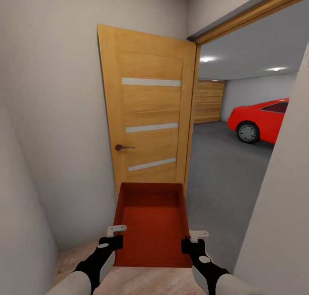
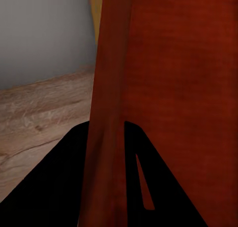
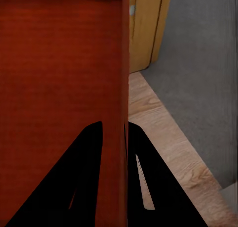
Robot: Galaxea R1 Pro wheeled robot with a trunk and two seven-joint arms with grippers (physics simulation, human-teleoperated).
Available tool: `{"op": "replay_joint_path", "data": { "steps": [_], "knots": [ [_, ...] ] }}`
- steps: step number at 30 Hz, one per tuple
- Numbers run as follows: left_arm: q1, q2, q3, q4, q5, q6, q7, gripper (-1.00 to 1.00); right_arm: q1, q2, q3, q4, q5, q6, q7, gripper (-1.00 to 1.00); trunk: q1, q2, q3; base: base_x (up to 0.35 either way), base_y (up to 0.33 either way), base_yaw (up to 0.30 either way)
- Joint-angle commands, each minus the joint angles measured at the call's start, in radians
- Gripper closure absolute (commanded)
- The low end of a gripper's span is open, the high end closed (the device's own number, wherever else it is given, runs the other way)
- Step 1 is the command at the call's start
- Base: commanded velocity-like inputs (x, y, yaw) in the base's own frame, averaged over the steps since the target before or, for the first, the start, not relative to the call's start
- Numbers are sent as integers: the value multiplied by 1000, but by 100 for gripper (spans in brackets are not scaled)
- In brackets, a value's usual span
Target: Move the two storage containers from the living room to the garage. In the garage, place one container on the floor and stack the other container on top of it (either order is fine).
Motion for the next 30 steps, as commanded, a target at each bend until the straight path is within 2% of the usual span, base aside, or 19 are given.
{"op": "replay_joint_path", "data": {
  "steps": [1,9,17,30],
  "knots": [
    [0,2,10,0,10,6,5,100,-2,1,-51,-2,20,-15,-2,100,1,-2,-2,312,177,-287],
    [0,2,12,-3,10,5,7,100,-2,1,-51,-2,20,-15,-2,100,1,-2,-2,312,130,-287],
    [0,2,12,-5,10,5,8,100,-2,1,-50,-2,20,-15,-2,100,1,-2,-2,290,16,-287],
    [0,2,14,-5,10,5,9,100,-2,1,-51,-2,20,-15,-2,100,1,-2,-2,169,0,-287]
  ]
}}
